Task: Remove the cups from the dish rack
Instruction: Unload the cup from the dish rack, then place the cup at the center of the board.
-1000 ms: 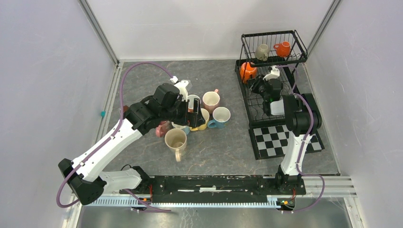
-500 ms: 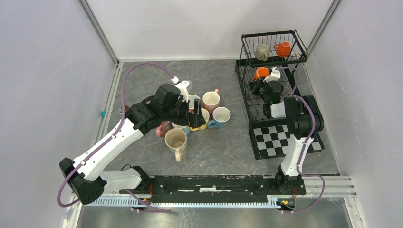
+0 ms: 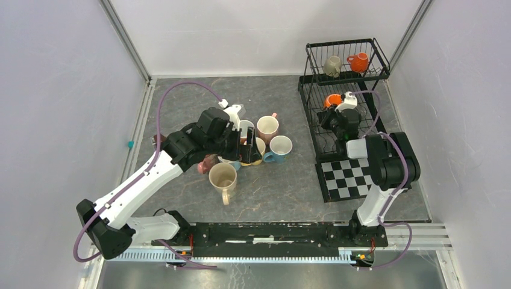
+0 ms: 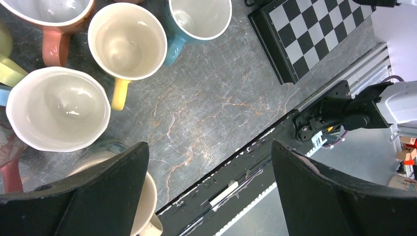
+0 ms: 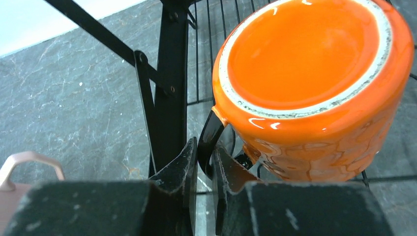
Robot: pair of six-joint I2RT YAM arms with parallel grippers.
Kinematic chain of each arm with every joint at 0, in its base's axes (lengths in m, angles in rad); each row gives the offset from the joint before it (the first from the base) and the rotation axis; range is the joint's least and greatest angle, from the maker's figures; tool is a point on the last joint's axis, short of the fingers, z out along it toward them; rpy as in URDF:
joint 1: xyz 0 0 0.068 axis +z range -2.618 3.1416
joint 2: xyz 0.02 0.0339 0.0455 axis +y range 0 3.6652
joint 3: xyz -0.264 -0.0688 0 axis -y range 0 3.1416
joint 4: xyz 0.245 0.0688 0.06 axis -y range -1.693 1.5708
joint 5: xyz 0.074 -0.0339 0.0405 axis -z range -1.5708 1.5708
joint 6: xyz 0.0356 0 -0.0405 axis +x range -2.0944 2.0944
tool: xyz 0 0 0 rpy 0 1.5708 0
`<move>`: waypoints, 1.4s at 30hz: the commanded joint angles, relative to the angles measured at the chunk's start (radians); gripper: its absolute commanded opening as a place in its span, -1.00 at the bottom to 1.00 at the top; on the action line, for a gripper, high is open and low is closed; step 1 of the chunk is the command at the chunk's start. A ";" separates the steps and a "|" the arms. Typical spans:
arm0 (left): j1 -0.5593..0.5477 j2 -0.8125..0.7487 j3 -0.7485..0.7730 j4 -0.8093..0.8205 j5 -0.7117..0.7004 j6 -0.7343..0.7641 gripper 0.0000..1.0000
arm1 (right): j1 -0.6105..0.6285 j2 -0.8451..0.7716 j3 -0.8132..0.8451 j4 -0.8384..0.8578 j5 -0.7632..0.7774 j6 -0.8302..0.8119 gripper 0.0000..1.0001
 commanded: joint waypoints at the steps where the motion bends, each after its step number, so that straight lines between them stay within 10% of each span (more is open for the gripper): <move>1: 0.003 -0.025 -0.006 0.050 0.029 0.032 1.00 | 0.003 -0.082 -0.063 0.043 0.020 -0.017 -0.71; 13: 0.005 -0.050 -0.082 0.165 0.057 -0.098 1.00 | 0.001 -0.205 -0.174 0.072 -0.031 0.050 -1.00; 42: 0.027 -0.008 -0.206 0.717 0.123 -0.615 1.00 | -0.029 -0.541 -0.222 -0.027 -0.163 0.274 -1.00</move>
